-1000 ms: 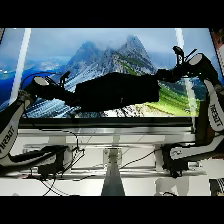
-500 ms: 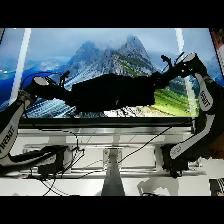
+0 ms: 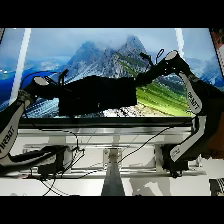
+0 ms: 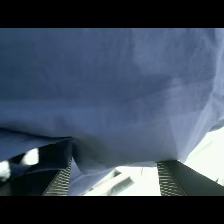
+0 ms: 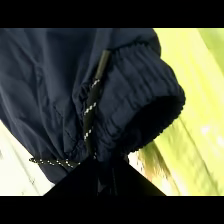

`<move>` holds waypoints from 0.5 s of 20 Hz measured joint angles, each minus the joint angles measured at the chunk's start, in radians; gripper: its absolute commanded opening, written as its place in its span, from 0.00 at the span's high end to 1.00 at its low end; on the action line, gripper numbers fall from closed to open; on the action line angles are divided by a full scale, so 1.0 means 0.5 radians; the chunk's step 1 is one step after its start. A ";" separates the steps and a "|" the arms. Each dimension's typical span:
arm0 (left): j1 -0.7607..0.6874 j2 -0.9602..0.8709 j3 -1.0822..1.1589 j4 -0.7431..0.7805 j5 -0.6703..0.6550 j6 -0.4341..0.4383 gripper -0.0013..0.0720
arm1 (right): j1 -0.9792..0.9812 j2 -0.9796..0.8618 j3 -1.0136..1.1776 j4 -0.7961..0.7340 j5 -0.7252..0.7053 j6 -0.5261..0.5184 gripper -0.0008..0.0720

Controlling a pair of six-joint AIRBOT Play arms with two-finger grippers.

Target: Fold the clothes and pants, and hang the long-sleeved shirts on hangers.

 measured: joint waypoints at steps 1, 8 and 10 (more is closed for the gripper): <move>0.011 0.000 0.001 0.000 0.005 0.005 0.06 | 0.003 0.031 0.021 -0.008 -0.034 0.002 0.96; 0.192 0.001 0.104 0.000 -0.037 0.214 0.00 | -0.243 0.465 0.204 -0.558 -0.278 0.350 0.96; 0.238 0.001 0.162 0.001 -0.102 0.257 0.00 | -0.383 0.621 0.233 -0.766 -0.305 0.499 0.96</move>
